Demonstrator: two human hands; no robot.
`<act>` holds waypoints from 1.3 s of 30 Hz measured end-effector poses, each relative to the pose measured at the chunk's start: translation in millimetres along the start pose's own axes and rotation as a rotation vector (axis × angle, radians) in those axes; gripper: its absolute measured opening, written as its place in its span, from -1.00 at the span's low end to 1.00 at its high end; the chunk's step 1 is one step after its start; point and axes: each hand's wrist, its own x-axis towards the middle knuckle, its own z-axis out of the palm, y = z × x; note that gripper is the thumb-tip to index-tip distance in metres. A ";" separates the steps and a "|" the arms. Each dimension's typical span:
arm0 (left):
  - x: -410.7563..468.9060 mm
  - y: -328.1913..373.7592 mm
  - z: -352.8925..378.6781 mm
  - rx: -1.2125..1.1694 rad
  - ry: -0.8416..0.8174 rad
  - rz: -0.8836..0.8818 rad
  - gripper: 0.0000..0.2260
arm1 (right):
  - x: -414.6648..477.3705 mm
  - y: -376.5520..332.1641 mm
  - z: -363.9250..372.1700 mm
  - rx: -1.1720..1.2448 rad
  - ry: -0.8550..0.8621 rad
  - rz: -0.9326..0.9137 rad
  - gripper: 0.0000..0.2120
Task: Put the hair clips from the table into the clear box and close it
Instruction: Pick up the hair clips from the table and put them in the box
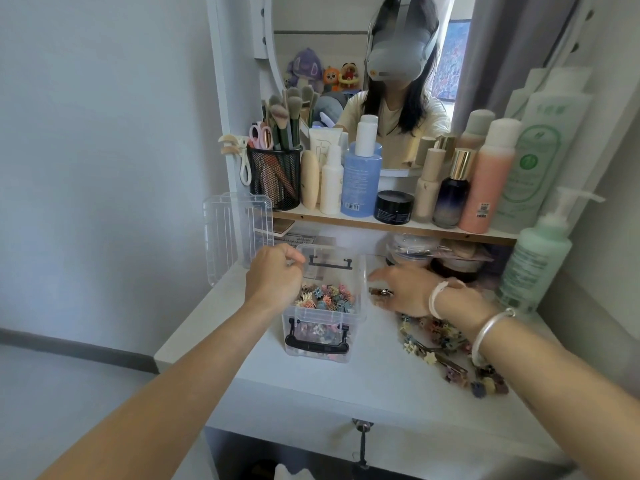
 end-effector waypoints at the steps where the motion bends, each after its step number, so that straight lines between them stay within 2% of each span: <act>1: 2.7 0.3 0.2 -0.004 0.000 0.001 -0.85 | 6.2 0.0 4.3 -0.054 -0.022 -0.004 -0.53; 6: 7.9 0.2 2.2 -0.010 -0.004 0.002 -0.86 | 21.8 -0.7 6.3 -0.185 -0.068 -0.023 -0.64; 13: 7.5 0.3 2.2 -0.010 -0.016 -0.003 -0.87 | 17.3 -2.2 3.5 -0.180 -0.018 -0.100 -0.72; 17: 5.8 1.3 1.4 -0.015 -0.019 0.004 -0.86 | 10.6 -1.6 -1.7 -0.132 0.020 -0.100 -0.69; 19: 5.4 1.7 0.9 -0.013 -0.019 0.001 -0.86 | 4.5 -0.9 -14.6 -0.073 0.075 -0.101 -0.70; 23: 4.1 2.3 1.6 -0.018 -0.023 -0.004 -0.86 | -9.0 -5.5 -54.1 0.188 0.322 -0.153 -0.73; 28: 1.3 4.2 2.2 -0.006 -0.023 -0.002 -0.84 | -10.9 -41.2 -80.1 0.834 0.340 -0.237 -0.72; 30: 0.7 4.0 2.7 -0.010 -0.026 -0.005 -0.84 | -4.2 -51.3 -75.4 0.872 0.302 -0.186 -0.73; 35: 0.2 3.1 2.0 -0.012 -0.028 -0.012 -0.82 | 9.4 -61.1 -49.2 0.753 0.057 -0.036 -0.62; 37: 0.6 3.1 1.7 -0.013 -0.026 -0.008 -0.82 | 10.9 -58.7 -49.4 0.728 0.085 -0.033 -0.60; 39: 0.8 3.0 1.7 -0.011 -0.029 -0.009 -0.82 | 11.7 -49.4 -56.7 0.753 0.201 -0.026 -0.71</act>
